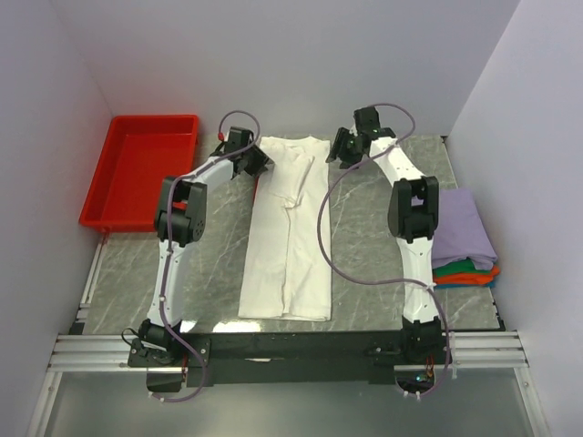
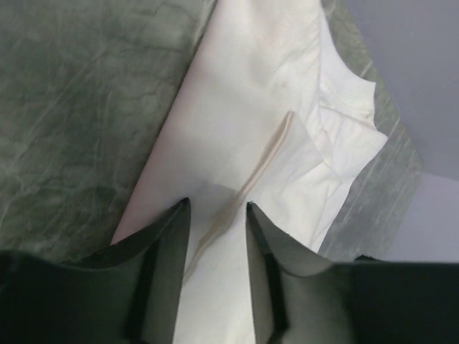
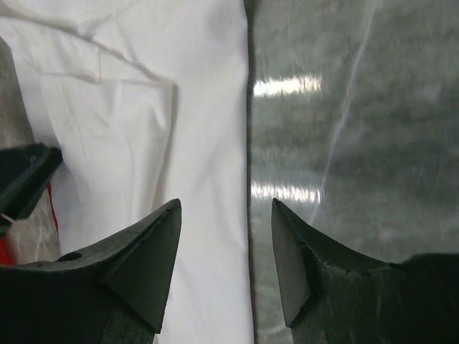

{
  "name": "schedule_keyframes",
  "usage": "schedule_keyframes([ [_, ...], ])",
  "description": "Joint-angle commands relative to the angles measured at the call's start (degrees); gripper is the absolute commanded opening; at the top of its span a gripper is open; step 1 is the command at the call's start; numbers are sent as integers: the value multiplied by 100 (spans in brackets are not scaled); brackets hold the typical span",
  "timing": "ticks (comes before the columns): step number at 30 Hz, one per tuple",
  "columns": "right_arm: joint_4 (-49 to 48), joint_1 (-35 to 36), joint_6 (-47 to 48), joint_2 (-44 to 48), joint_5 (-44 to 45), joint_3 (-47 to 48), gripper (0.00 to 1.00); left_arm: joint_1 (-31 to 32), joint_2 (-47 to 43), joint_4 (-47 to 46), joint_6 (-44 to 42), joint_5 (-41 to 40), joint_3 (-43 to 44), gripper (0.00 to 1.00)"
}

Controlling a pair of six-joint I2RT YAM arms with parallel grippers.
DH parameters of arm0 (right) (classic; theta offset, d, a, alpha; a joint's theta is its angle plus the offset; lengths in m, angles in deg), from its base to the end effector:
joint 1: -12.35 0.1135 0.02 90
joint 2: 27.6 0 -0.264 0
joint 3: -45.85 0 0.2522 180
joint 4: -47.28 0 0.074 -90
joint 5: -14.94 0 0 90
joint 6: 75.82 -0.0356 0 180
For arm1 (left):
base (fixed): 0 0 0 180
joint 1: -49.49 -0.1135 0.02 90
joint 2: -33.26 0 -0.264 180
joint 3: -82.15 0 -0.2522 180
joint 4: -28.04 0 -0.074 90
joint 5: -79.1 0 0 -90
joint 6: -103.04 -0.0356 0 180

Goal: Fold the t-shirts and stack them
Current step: Fold the tshirt

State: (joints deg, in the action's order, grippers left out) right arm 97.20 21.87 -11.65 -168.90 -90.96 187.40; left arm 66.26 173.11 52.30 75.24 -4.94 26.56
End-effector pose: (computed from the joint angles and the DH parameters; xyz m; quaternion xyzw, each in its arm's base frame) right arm 0.5391 0.1003 0.1972 0.0847 0.9270 0.2274 0.2859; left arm 0.5246 -0.1620 0.1467 -0.3287 0.8424 -0.3062 0.2976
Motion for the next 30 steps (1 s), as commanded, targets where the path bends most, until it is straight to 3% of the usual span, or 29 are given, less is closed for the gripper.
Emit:
schedule_keyframes([
  [1, -21, 85, 86, 1225, 52, -951, 60, -34, -158, -653, -294, 397, 141, 46],
  [5, -643, 374, -97, 2508, 298, -2676, 60, -34, -807, -883, -576, 670, -165, 55],
  [9, -1190, 699, -406, 3886, 210, -4294, 52, -8, -1679, -726, -717, 565, -851, 55],
  [13, -1541, 1130, -660, 4908, 220, -5848, 42, 106, -3011, -400, -744, 337, -1992, 43],
  [15, -1813, 1376, -880, 5479, 149, -6342, 37, 308, -3524, -374, -700, 222, -2967, 30],
  [16, -1954, 1464, -976, 5681, -60, -6850, 35, 413, -4005, -373, -648, 152, -3292, 17],
  [19, -2447, 1824, -1372, 6429, -176, -7765, 32, 888, -4928, -189, -543, -207, -4462, 7],
  [23, -2885, 2439, -1881, 7158, -212, -8576, 30, 1739, -5889, -356, -305, -419, -6095, 3],
  [30, -3475, 3424, -2541, 7467, 96, -9394, 29, 2549, -6734, -479, 170, -482, -7355, 0],
])
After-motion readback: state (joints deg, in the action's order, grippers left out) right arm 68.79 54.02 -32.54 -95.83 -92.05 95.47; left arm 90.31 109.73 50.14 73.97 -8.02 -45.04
